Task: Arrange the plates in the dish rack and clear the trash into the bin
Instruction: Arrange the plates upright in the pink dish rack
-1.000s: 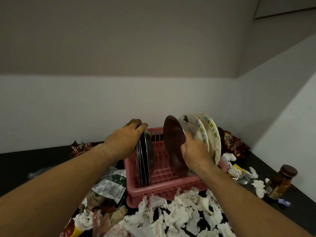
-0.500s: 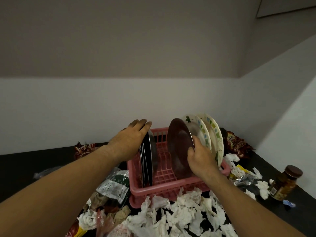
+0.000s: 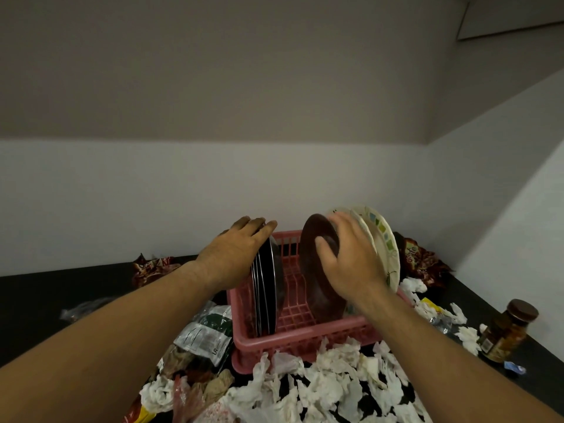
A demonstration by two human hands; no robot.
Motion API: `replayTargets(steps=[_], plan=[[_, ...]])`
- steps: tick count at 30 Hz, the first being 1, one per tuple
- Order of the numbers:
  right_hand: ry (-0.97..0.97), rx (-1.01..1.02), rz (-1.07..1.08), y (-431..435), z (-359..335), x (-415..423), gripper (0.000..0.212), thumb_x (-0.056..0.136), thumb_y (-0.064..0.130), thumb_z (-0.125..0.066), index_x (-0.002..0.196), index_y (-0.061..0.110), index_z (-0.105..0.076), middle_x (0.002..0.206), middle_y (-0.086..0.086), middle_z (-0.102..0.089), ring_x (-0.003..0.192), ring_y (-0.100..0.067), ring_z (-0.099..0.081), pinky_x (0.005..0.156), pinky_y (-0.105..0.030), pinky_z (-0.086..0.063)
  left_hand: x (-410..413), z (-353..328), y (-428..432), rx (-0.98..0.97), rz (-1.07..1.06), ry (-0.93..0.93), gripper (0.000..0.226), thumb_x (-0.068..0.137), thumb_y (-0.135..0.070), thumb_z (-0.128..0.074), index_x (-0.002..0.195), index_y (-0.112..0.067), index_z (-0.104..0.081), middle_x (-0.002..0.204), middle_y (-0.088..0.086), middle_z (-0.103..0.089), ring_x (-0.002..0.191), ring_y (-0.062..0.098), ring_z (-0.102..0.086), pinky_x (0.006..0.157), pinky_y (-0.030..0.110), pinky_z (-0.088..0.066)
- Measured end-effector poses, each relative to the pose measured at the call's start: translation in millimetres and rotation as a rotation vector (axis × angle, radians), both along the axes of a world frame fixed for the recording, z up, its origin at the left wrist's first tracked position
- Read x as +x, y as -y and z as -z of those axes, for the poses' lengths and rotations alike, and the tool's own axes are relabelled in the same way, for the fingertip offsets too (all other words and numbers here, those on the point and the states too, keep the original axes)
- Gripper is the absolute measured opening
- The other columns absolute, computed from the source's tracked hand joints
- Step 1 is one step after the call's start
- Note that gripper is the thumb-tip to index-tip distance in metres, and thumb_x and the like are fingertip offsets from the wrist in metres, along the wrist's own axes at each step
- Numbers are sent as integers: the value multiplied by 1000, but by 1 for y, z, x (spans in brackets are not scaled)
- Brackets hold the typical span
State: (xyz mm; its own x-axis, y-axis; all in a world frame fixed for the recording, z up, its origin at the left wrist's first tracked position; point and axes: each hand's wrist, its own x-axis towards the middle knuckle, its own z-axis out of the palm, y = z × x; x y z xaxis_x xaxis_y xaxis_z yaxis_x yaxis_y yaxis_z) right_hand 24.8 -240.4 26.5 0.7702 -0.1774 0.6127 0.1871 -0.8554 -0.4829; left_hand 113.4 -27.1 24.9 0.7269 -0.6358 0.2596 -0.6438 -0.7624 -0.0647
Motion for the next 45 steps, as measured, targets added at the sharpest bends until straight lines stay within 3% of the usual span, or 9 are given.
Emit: replayTargets(steps=[3,6,9,15,22,32,37,41,45], plan=[[-133,121,-168,-29,-4,-3,25,98,47,-49,103,27,-63,97,13,-63,86,1,-59,68,-11,-42,2,0,-1,-65,9,-33,105,79,4,-65,153,-35,0,160,-2,-13,146,24,-11,111,40,-36],[-340,273,-320,-53,10,-4,46,97,55,-46,128,24,-58,121,6,-64,107,-6,-60,91,-33,-53,3,1,-3,-104,42,-42,99,82,-1,-65,152,-37,-7,158,-1,-18,144,24,-15,109,42,-39],[-366,273,-316,-63,25,-6,49,100,49,-45,142,25,-44,136,8,-52,123,-10,-51,101,-33,-46,4,4,-5,-126,61,-50,98,84,-4,-65,153,-36,-4,158,1,-18,144,24,-14,110,42,-38],[-286,157,-208,-66,33,-8,28,103,38,-40,126,27,-52,103,14,-60,88,-8,-60,72,-27,-49,-4,9,-4,-390,63,-112,93,81,-8,-71,151,-21,-12,156,7,-24,137,25,-36,105,32,-38],[-413,44,24,-58,26,15,31,101,22,-37,132,18,-39,79,2,-55,61,-8,-48,46,-22,-30,-6,7,-12,-267,-12,-96,81,83,-5,-64,151,-8,-20,160,11,-12,143,26,-27,112,35,-32],[-238,-168,143,-28,-57,30,39,100,19,-39,139,15,-38,66,4,-40,55,-11,-41,44,-26,-30,-12,1,-10,-190,-45,-70,89,81,1,-65,153,-12,-13,160,10,-9,145,26,-23,113,33,-29],[-298,-266,195,-16,-59,23,36,101,19,-40,136,13,-37,77,-5,-54,62,-18,-50,44,-27,-30,-12,0,-9,-162,-47,-76,93,78,7,-62,153,-12,-10,161,10,-5,146,26,-20,114,33,-27],[-425,-236,174,-19,-28,16,39,101,16,-39,139,11,-36,103,-17,-65,89,-33,-64,67,-40,-52,-12,0,-9,-172,-39,-82,91,79,3,-65,152,-12,-12,160,10,-8,145,26,-21,113,34,-29],[-446,-138,138,-21,-3,13,40,102,19,-34,142,17,-31,98,-13,-66,82,-30,-66,67,-43,-58,-12,0,-9,-178,-37,-95,92,79,6,-64,152,-12,-12,160,9,-7,146,26,-19,114,33,-26]])
